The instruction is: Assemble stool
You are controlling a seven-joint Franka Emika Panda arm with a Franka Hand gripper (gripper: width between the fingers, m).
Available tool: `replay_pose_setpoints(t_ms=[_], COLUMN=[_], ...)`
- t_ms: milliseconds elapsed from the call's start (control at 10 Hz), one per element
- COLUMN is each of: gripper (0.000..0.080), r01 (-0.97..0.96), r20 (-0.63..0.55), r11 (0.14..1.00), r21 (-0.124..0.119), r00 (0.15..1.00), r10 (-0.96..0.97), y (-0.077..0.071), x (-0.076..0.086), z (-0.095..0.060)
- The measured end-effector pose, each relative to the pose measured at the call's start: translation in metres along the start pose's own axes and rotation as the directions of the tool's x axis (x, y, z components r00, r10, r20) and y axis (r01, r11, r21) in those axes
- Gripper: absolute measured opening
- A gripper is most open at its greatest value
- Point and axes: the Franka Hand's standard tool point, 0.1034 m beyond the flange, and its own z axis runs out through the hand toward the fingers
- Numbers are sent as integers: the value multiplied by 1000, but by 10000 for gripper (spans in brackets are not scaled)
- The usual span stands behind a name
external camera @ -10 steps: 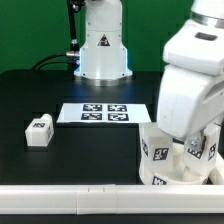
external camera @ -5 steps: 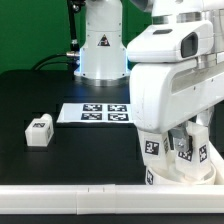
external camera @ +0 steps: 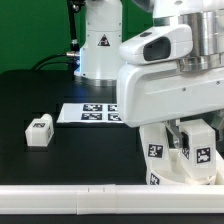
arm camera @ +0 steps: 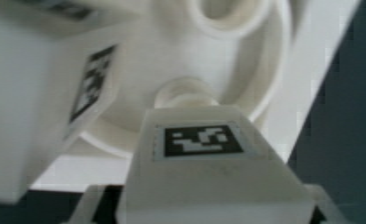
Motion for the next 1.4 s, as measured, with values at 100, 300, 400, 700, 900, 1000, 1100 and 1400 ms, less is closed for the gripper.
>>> replay_pose_setpoints(t_ms=[100, 300, 400, 700, 900, 1000, 1100, 1400], gripper=[334, 334, 334, 336, 337, 337, 337, 338], r01=[-64, -180, -269, -658, -739, -770, -808, -976], r20=[0, -2, -2, -50, -47, -41, -34, 23], r11=[998, 984, 963, 753, 671, 634, 584, 197], r21=[-5, -2, -1, 37, 69, 74, 78, 94], r00=[998, 984, 963, 751, 669, 633, 583, 200], r10=[64, 180, 269, 659, 742, 773, 812, 979], y=[-2, 0, 0, 1, 2, 2, 2, -6], x=[0, 0, 0, -2, -5, -5, -6, -9], z=[0, 0, -1, 0, 0, 0, 0, 3])
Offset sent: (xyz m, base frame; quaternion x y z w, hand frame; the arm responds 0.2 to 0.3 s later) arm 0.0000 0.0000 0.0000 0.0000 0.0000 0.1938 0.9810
